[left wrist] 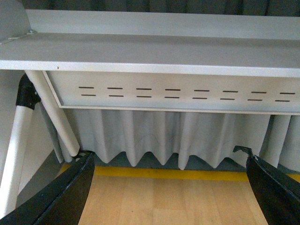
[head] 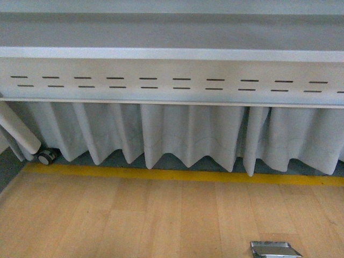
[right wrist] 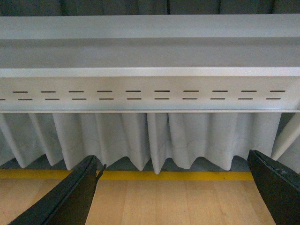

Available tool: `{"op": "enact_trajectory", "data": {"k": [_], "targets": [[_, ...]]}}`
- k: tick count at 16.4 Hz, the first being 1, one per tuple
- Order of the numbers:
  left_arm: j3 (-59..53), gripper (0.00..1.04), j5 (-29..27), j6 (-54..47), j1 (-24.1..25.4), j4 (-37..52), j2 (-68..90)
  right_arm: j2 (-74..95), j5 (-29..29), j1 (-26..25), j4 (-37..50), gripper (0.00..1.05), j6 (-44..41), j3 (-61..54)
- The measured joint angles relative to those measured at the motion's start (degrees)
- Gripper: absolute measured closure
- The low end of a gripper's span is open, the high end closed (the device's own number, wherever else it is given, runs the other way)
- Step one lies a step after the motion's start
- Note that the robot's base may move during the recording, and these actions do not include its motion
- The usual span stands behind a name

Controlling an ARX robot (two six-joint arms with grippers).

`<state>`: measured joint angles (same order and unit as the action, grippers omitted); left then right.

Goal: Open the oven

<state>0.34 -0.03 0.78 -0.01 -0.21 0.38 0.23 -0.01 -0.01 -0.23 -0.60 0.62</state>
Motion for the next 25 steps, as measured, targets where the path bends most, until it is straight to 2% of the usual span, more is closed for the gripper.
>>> {"op": "enact_trajectory", "data": {"k": [25], "targets": [[0.0,0.07,0.0,0.0,0.0,0.0,0.0,0.0,0.0,0.0,0.0,0.06,0.0,0.0]]}}
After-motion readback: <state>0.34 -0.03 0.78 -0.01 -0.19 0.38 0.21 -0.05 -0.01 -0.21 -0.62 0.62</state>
